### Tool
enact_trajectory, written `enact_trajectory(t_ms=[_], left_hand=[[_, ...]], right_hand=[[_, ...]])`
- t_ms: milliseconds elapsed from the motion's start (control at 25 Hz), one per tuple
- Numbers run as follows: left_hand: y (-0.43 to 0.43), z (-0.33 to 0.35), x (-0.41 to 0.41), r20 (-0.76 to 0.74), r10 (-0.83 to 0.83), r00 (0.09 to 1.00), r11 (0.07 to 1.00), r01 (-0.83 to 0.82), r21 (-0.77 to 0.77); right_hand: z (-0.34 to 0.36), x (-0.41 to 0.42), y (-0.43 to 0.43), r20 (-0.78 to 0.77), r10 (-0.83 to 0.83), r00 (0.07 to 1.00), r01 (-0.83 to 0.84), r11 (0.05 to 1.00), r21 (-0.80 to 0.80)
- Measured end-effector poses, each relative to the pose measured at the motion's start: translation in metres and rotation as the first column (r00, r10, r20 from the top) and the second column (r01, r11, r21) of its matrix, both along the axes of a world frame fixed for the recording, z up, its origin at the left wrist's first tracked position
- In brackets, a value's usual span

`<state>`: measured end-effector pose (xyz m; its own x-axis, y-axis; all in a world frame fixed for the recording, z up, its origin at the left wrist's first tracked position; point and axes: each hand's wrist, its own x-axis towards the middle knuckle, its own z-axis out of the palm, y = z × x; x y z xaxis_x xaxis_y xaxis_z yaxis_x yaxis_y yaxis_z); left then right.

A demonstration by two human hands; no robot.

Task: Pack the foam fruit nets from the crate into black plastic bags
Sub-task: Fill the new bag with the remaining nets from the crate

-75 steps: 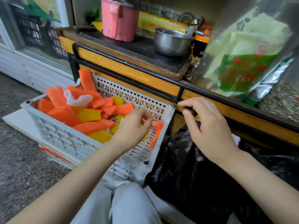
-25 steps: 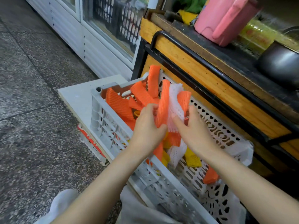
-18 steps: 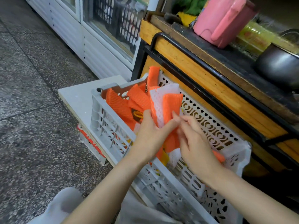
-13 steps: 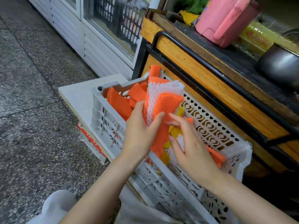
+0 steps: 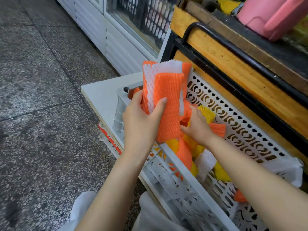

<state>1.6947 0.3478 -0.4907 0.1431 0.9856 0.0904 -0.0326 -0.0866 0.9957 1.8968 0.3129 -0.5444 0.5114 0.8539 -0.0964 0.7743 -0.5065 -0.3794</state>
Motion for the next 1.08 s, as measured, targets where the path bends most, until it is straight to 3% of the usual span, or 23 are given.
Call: enact_trajectory(t_ms=[80,160,320,440,480,560,640,800,960,1080], left_hand=[[0.004,-0.001,-0.001,0.010,-0.014,1.000,0.999,0.014,-0.030],[0.004,-0.002,0.001,0.027,-0.034,0.999,0.998,0.035,-0.048],[0.001,-0.006,0.005,0.033,-0.068,0.997,0.995,0.070,-0.073],[-0.003,-0.007,0.007,0.029,-0.072,0.997,0.995,0.074,-0.063],[-0.004,-0.006,0.008,0.032,-0.079,0.996,0.995,0.081,-0.066],[-0.007,-0.007,0.009,0.035,-0.089,0.995,0.994,0.091,-0.066],[-0.008,-0.007,0.010,0.029,-0.087,0.996,0.994,0.089,-0.062],[-0.009,-0.008,0.010,0.008,-0.080,0.997,0.996,0.080,-0.045],[-0.008,-0.009,0.008,0.009,-0.079,0.997,0.996,0.079,-0.048],[-0.007,-0.008,0.008,0.028,-0.075,0.997,0.996,0.077,-0.053]], right_hand=[[-0.013,0.005,0.001,-0.034,-0.084,0.996,0.082,0.995,-0.059],[-0.021,0.013,-0.009,-0.083,-0.133,0.988,0.134,0.991,0.004],[-0.004,0.019,-0.042,0.076,-0.169,0.983,0.158,0.978,0.137],[0.022,0.000,-0.059,0.077,-0.181,0.981,0.156,0.955,0.252],[0.027,-0.009,-0.065,0.072,-0.117,0.991,0.100,0.974,0.202],[0.024,-0.030,-0.074,-0.019,0.016,1.000,-0.017,0.998,-0.059],[0.009,-0.041,-0.076,-0.123,0.028,0.992,-0.066,0.947,-0.315],[-0.024,-0.030,-0.071,-0.158,-0.036,0.987,-0.028,0.922,-0.385],[0.003,-0.025,-0.076,-0.128,-0.063,0.990,0.027,0.965,-0.260],[0.028,-0.025,-0.084,-0.060,-0.019,0.998,0.024,0.996,0.091]])
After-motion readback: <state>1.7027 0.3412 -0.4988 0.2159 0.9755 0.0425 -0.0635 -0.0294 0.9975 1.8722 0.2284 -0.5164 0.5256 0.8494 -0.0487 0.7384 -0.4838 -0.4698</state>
